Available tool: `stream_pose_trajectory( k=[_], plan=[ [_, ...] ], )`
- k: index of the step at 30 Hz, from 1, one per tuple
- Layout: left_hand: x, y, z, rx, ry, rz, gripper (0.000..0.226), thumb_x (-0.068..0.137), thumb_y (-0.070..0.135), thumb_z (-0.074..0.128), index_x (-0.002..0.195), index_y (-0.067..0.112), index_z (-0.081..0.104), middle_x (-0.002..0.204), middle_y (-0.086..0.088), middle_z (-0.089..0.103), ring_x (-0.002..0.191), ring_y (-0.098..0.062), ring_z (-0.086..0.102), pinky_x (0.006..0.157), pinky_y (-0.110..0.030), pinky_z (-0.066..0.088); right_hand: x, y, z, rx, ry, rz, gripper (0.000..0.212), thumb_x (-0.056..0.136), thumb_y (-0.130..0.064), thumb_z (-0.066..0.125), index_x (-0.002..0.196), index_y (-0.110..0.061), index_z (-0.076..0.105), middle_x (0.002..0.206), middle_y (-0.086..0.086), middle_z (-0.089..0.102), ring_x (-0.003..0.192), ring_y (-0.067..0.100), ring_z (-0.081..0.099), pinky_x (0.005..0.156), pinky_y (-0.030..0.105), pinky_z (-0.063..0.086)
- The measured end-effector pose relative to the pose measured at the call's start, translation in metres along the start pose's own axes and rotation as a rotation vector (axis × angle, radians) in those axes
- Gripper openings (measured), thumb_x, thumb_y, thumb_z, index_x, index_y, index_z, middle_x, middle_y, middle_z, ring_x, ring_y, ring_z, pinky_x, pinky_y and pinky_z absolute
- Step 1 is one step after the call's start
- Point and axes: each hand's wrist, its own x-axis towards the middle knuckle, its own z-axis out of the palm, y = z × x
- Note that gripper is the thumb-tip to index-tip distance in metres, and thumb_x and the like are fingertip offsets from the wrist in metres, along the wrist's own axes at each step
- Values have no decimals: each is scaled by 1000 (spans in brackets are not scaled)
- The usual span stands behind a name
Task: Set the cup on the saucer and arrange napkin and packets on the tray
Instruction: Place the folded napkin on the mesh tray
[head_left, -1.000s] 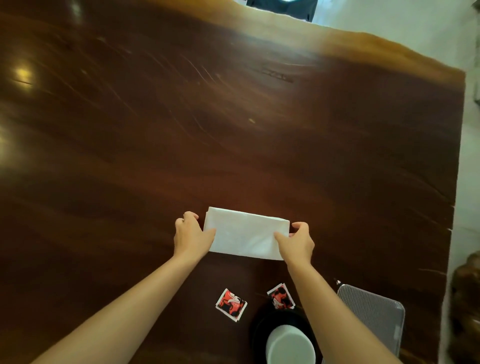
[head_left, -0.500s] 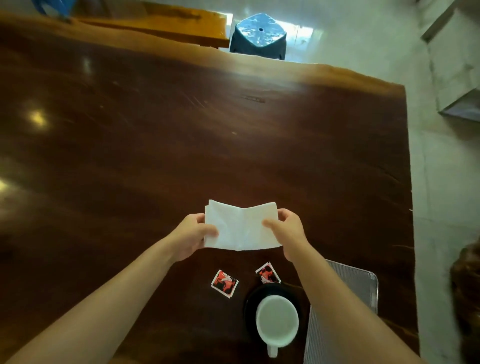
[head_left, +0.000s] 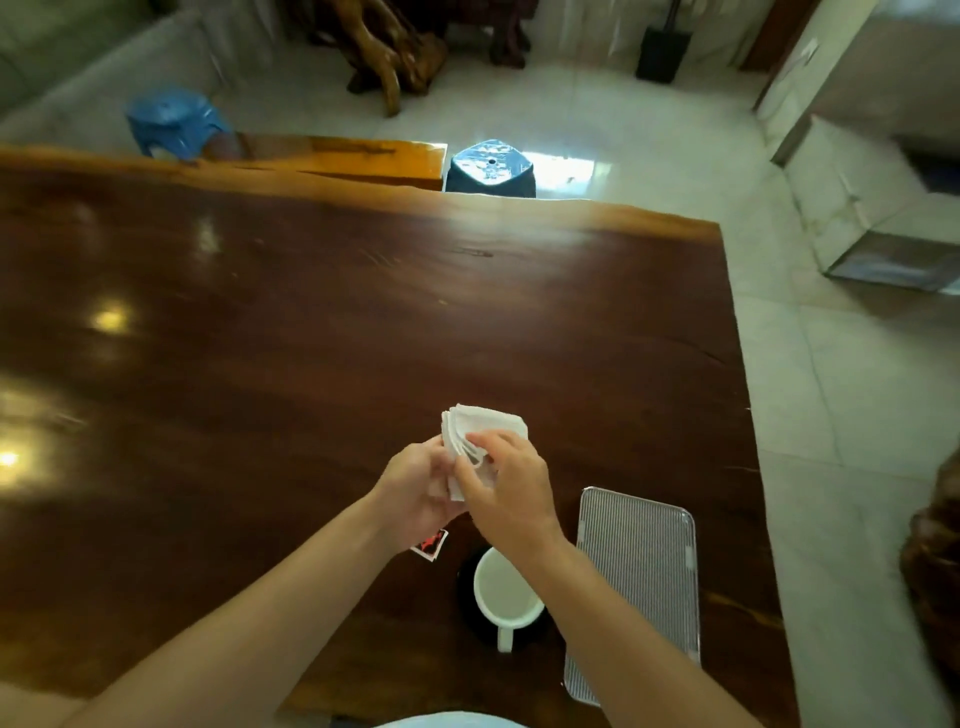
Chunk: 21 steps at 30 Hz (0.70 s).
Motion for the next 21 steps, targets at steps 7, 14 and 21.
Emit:
stream_pose_trajectory(
  k=[7,14,21],
  plan=[
    [-20,-48,23,-56,113,0,44,99,29,52,138,9,53,119,-18,70,100,-31,72,71,-41,63,-65,24,-60,214,114,61,22,93,-23,60,107,-15,75,95,-11,72,90,1,66,75,12,50],
    [-35,-96,74,99,41,-118,36,96,31,49,127,16,59,114,-14,68,102,-31,66,68,-38,60,-117,50,-110,661,-30,647,32,101,-48,45,119,-23,54,117,8,62,104,21,64,77,37,61],
    [-23,-172,106,742,138,200,37,95,40,64,124,21,52,110,-9,69,87,-21,73,45,-29,54,-158,90,-110,494,262,689,32,101,-53,39,104,-25,55,97,2,65,87,17,66,75,39,62]
  ],
)
